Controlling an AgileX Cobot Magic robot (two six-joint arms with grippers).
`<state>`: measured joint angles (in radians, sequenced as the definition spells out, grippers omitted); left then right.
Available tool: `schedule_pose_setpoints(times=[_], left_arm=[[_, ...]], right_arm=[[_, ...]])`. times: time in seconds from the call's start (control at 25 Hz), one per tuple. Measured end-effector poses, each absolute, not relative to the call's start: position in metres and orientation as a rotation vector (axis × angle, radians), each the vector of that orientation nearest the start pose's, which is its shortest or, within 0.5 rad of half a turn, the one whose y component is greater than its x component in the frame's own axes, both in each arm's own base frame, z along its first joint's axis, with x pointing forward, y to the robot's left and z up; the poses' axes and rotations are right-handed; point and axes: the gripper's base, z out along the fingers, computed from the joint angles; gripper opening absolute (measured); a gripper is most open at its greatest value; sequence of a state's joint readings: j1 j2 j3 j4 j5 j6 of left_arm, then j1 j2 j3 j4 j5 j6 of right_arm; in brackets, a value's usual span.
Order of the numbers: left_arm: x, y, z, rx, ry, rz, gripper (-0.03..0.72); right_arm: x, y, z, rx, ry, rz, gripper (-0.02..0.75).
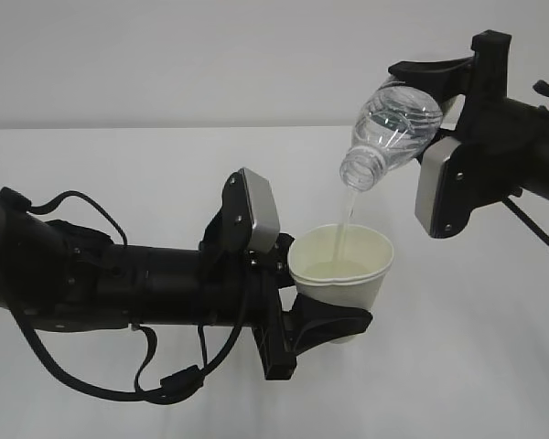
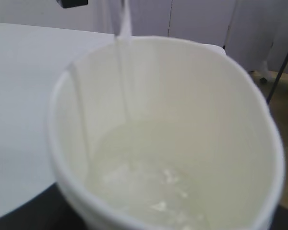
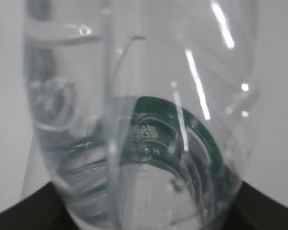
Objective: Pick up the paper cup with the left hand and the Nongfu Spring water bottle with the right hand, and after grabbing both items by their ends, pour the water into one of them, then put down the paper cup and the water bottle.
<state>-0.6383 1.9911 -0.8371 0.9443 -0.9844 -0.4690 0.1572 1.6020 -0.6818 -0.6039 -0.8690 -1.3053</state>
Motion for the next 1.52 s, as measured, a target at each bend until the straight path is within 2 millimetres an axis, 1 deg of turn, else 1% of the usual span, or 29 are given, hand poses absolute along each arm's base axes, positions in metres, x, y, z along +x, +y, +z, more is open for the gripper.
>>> schedule_pose_setpoints(times=[1.52], left_arm=[[0.2479, -0.2601, 0.133, 1.223, 1.521, -1.005, 0.431]], right_arm=[[0.304, 0.0884, 0.2289, -1.549, 0.668, -0.847, 0.449]])
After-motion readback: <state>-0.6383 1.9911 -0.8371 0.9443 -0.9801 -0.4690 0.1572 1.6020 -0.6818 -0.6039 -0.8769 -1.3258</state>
